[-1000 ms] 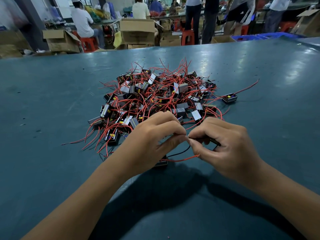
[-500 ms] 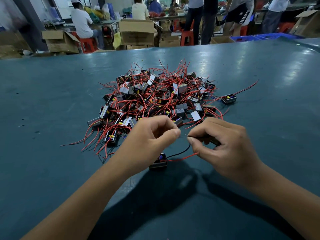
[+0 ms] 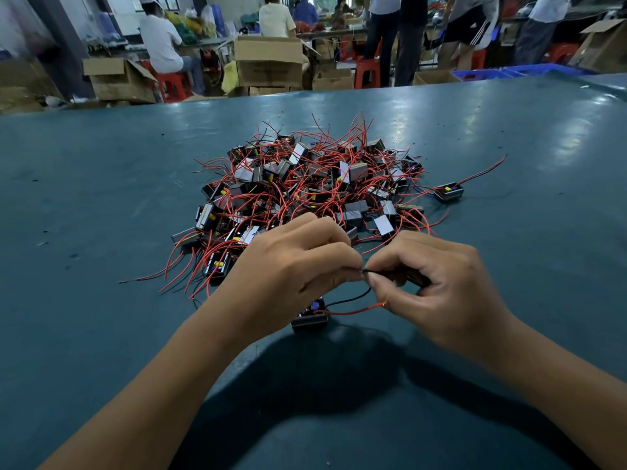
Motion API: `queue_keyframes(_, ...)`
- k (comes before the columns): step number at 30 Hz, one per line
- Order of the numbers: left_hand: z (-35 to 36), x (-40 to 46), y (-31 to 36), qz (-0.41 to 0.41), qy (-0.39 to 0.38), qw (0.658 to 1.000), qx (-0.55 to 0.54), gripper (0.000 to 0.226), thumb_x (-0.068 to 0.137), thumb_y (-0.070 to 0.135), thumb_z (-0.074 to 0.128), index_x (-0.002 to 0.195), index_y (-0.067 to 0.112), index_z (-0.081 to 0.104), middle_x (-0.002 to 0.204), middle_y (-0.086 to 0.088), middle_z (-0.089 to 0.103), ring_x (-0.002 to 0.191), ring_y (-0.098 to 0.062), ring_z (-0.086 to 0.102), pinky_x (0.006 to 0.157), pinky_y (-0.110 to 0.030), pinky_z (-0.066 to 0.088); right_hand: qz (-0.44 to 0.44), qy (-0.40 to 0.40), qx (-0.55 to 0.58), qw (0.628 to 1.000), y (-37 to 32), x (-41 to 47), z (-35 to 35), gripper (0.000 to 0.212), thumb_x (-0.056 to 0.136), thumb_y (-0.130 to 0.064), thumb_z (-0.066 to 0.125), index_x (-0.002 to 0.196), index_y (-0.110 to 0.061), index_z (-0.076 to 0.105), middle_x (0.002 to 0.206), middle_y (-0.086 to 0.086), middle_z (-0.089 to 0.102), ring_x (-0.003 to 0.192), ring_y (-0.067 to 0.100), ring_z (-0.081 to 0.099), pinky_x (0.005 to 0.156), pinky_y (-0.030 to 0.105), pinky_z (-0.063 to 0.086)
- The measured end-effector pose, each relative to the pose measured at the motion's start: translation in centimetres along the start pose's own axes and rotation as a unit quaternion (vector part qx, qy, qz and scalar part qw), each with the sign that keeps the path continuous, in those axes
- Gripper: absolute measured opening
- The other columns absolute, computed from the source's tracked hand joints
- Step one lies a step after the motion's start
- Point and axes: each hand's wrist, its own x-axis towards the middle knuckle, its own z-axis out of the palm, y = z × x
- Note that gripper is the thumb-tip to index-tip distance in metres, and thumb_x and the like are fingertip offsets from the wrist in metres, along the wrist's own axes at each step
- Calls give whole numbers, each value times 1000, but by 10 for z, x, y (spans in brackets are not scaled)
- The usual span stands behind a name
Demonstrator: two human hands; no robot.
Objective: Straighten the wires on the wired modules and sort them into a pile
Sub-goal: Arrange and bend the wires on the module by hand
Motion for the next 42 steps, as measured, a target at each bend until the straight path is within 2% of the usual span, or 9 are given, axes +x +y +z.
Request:
queue_keyframes(7,2,2,14,-126,-41,976,-171,15,98,17,59,86,9,63,78,6,53,69,-9,48,63,-22,38,-35,8,-24,999,-1,0,1,5,85,-3,69,80,-5,71,74,0,62,68,15,56,65,28,47)
queue_keyframes(13,6,3,19,-289,-67,901,-316,21,92,30,56,73,21,59,58,7,39,53,-14,32,49,-33,25,-12,13,-7,1000,-1,-1,4,5,84,-4,70,79,-6,70,72,0,61,67,14,56,63,28,48)
queue_keyframes(17,12,4,20,-384,-55,803,-453,26,88,29,57,63,26,62,55,4,35,47,-12,24,46,-27,19,-5,18,-7,1000,-4,-1,7,4,84,-4,69,81,-7,70,73,-2,61,68,11,56,65,21,45)
queue_keyframes(21,14,2,14,-303,-26,888,-345,15,96,33,57,87,24,66,65,7,54,55,-20,45,51,-30,39,84,58,43,994,0,0,6,7,85,-10,71,80,-16,70,71,-10,62,64,8,56,62,13,39)
queue_keyframes(25,15,-1,9,-295,-71,891,-336,14,97,23,65,110,21,69,98,6,72,74,-36,61,71,-53,51,124,53,52,989,3,-1,6,9,87,-15,72,81,-21,70,71,-12,62,62,8,56,60,13,38)
queue_keyframes(28,19,-1,9,-282,-86,894,-339,16,94,23,69,110,20,69,92,13,72,63,-3,52,59,-26,43,126,48,50,990,1,0,5,6,88,-20,70,83,-24,70,71,-15,61,61,7,56,58,11,36)
queue_keyframes(30,22,0,10,-274,-84,898,-334,6,94,22,69,100,22,70,79,16,68,55,2,43,56,-14,36,124,46,51,990,0,1,5,7,88,-22,69,83,-26,70,72,-17,62,61,7,56,58,9,36)
queue_keyframes(37,15,-1,0,-303,-37,901,-310,5,91,20,73,87,18,75,77,-3,73,65,-17,60,63,-36,50,184,43,77,979,12,2,-1,11,89,-22,74,79,-26,70,63,-16,59,51,5,46,53,16,37)
queue_keyframes(42,12,-3,-1,-287,-18,924,-251,7,93,21,71,91,27,69,74,18,64,57,-6,48,54,-19,40,199,27,118,972,15,2,2,8,90,-22,72,90,-27,65,73,-11,67,62,6,59,60,26,51)
